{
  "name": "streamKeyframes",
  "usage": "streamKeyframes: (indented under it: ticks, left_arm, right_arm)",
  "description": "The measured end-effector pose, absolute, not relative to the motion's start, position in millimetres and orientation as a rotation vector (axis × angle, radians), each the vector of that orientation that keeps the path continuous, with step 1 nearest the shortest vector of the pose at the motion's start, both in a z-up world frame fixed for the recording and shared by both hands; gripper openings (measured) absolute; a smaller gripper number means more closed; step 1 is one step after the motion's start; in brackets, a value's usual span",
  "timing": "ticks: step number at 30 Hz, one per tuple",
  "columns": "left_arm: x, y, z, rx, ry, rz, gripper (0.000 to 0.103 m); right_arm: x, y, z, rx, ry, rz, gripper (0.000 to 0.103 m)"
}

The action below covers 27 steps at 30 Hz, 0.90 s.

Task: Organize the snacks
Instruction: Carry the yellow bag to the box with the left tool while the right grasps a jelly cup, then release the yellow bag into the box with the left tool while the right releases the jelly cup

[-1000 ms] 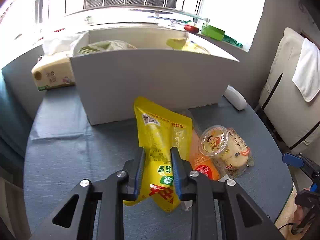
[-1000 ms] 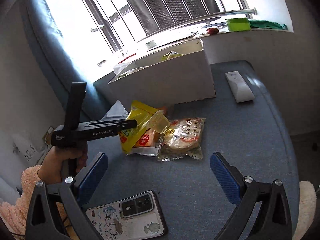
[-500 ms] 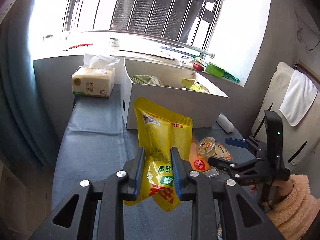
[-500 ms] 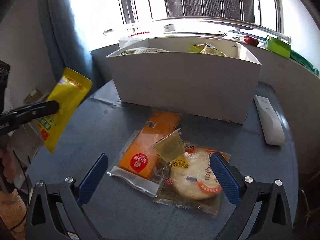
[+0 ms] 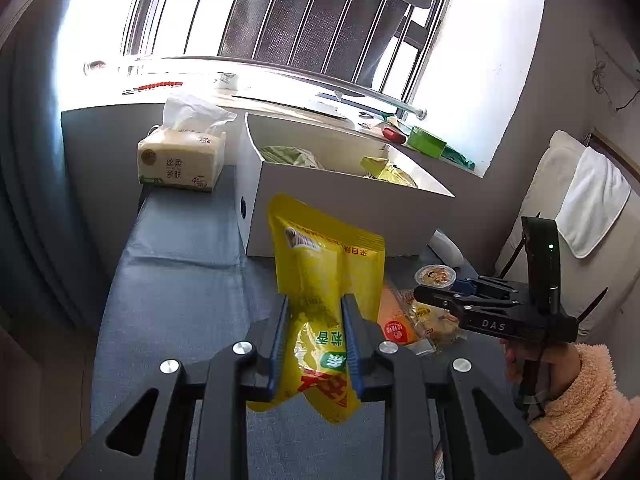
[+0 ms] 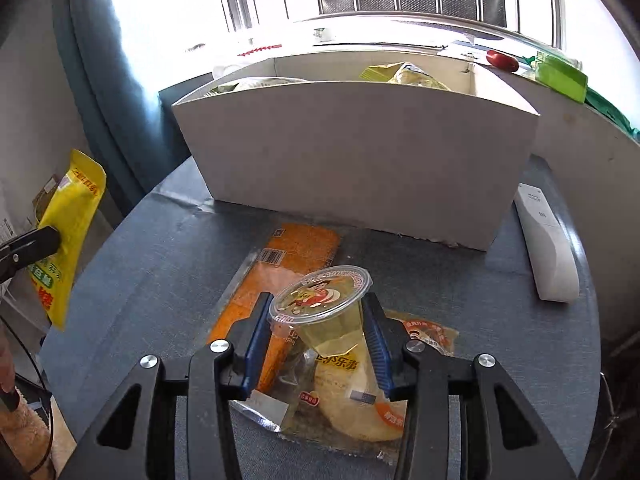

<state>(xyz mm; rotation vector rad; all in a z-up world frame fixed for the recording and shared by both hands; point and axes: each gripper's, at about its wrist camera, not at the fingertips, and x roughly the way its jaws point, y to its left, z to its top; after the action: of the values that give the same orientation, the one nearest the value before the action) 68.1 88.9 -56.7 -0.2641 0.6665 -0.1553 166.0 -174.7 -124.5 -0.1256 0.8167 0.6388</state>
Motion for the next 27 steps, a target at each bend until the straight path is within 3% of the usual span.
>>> streamKeyframes:
  ticks: [13, 21, 22, 23, 24, 25, 27]
  left_arm:
    - [172.4, 66.3, 27.0, -0.208, 0.521, -0.165, 0.029]
    - [264.8, 52.3, 36.8, -0.227, 0.569, -0.094, 0.030]
    - [272.1, 50.3, 36.1, -0.216, 0.573, -0.079, 0.035]
    - [278.7, 48.2, 35.3, -0.200, 0.581, -0.076, 0.058]
    - [282.4, 47.2, 33.4, -0.194, 0.590, -0.079, 0.100]
    - [283.4, 47.5, 31.2, -0.195, 0.594, -0.076, 0.101]
    - [282.8, 49.7, 26.4, -0.192, 0.609, -0.081, 0.103]
  right_arm:
    - [205.4, -223.4, -25.5, 0.072, 0.648, 0.613, 0.048]
    - [286.6, -207.1, 8.9, 0.107, 0.652, 0.607, 0.048]
    - [297.1, -204.9, 10.6, 0.113, 0.655, 0.605, 0.048]
    - [306.4, -203.8, 11.9, 0.124, 0.657, 0.593, 0.049]
    - [314.9, -202.2, 13.7, 0.132, 0.657, 0.586, 0.051]
    - [322.9, -200.3, 14.6, 0.137, 0.665, 0.595, 0.053]
    - [334.4, -196.8, 16.4, 0.154, 0.687, 0.607, 0.103]
